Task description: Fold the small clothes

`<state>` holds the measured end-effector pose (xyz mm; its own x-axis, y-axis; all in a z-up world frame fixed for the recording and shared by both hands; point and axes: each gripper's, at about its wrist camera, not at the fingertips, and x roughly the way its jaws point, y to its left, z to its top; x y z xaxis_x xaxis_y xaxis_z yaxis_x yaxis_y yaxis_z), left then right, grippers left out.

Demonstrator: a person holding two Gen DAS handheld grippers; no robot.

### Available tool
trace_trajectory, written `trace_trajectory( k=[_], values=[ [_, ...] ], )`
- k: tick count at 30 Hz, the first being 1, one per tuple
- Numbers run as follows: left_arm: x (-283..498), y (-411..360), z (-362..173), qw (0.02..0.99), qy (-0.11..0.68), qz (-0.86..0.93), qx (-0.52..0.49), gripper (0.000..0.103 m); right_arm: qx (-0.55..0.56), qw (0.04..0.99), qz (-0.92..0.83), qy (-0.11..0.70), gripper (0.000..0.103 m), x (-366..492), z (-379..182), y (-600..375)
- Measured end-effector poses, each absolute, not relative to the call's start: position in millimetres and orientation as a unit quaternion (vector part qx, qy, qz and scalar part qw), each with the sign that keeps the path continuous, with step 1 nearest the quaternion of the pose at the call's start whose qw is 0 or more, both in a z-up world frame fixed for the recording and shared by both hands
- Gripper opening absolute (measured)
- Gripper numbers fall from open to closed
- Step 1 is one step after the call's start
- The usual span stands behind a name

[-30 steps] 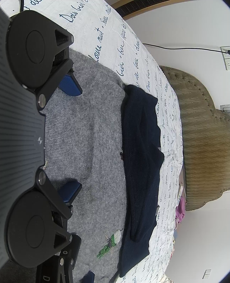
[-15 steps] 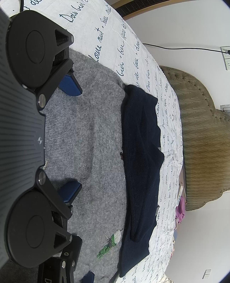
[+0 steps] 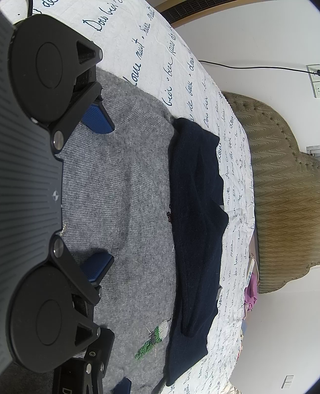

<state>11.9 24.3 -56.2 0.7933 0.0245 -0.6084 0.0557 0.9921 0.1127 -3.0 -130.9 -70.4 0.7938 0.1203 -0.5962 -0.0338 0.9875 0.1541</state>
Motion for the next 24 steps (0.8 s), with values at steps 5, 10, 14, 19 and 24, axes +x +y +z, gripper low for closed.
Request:
trace_trajectory(
  k=[5,10,14,19,24],
  values=[
    [12,24,-56,0.945,0.321,-0.008,0.062,0.102,0.068,0.945,0.041,0.318,0.103,-3,-71,-131],
    [12,24,-56,0.945,0.321,-0.008,0.062,0.102,0.068,0.944,0.041,0.319,0.103,-3,-71,-131],
    [12,24,-56,0.945,0.321,-0.008,0.062,0.102,0.062,0.945,0.039,0.319,0.103,-3,-69,-129],
    [12,24,-56,0.945,0.321,-0.008,0.062,0.102,0.065,0.945,0.033,0.319,0.103,-8,-64,-131],
    [12,24,-56,0.945,0.322,-0.008,0.062,0.102,0.067,0.941,0.039,0.329,0.103,-18,-58,-135]
  ],
)
